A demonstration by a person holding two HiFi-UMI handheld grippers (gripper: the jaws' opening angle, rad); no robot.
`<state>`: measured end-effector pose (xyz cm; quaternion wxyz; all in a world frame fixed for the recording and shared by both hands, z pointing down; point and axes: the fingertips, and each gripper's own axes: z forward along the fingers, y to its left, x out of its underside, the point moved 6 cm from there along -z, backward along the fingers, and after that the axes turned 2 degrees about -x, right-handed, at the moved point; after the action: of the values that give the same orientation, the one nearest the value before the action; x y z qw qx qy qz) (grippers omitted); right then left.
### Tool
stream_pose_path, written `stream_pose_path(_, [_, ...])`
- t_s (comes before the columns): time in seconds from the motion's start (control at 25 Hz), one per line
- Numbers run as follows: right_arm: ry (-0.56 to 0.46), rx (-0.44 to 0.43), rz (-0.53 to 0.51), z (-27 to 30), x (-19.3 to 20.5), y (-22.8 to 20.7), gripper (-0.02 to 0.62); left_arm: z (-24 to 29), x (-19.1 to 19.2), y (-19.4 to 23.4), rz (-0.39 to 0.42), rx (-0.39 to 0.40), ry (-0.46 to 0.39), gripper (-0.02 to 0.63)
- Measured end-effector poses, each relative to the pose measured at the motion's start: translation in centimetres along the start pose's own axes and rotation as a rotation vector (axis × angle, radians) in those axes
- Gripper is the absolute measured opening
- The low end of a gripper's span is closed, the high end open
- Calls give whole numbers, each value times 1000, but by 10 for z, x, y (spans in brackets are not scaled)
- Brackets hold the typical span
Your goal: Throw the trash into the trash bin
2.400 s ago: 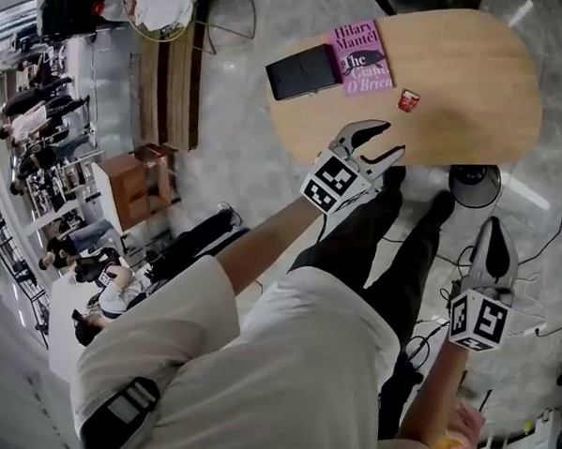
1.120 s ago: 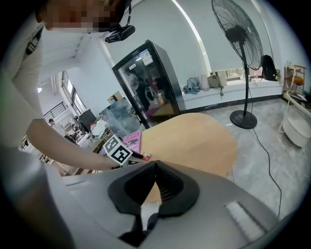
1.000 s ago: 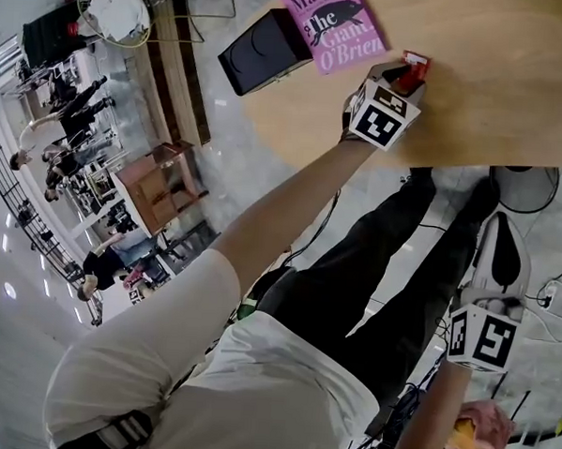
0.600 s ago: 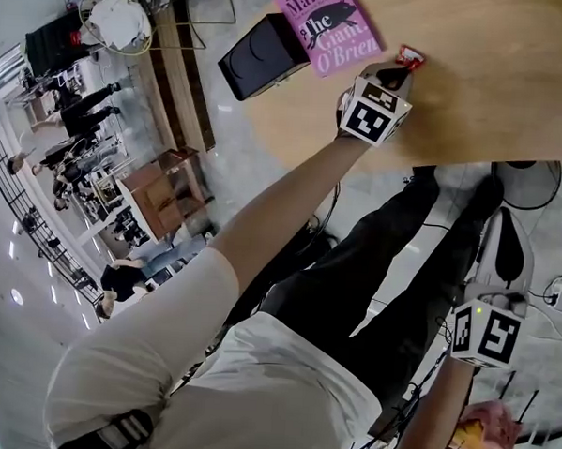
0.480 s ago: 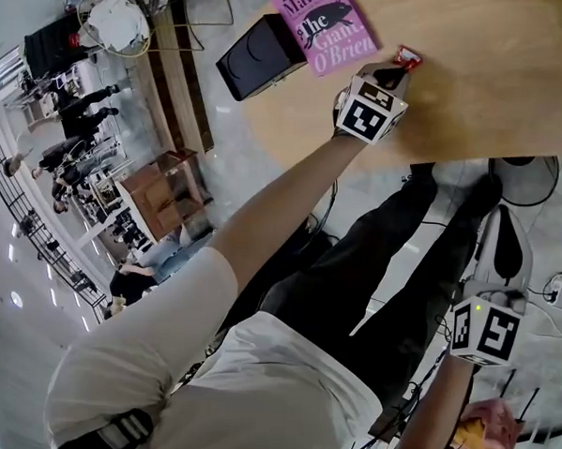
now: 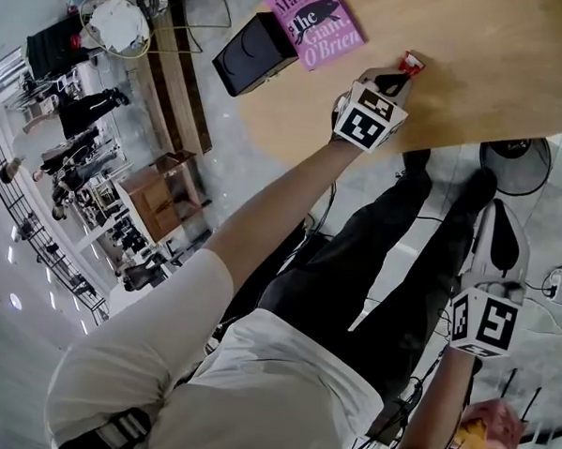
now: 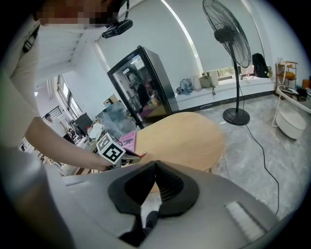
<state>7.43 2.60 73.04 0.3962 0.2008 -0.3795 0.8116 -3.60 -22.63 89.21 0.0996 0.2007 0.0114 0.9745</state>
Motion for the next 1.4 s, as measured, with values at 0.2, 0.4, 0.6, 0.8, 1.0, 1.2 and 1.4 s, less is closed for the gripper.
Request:
stream_pose_path(0.2, [-1, 15, 12, -18, 15, -14, 11, 0, -11, -40, 59, 38, -9, 5])
stream_pose_path(0.4, [4, 34, 19, -39, 35, -32, 11, 1, -23, -88, 106, 86, -27, 5])
stream_pose_path(0.6, [10, 54, 38, -63, 53, -52, 11, 3, -31, -143, 166, 136, -31, 5])
stream_pose_path(0.8, [2, 79, 66, -81, 69, -70, 11, 8, -31, -196, 251, 210, -23, 5])
stream_pose_path(1.0, [-6, 101, 94, -86, 83, -90, 11, 29, -24, -239, 313, 266, -5, 5])
stream_pose_path(1.2, [-8, 115, 120, -86, 97, -110, 11, 54, -17, -261, 316, 293, 22, 5])
stream_pose_path(1.4, [3, 119, 145, -82, 110, -126, 11, 92, 1, -267, 279, 307, 108, 5])
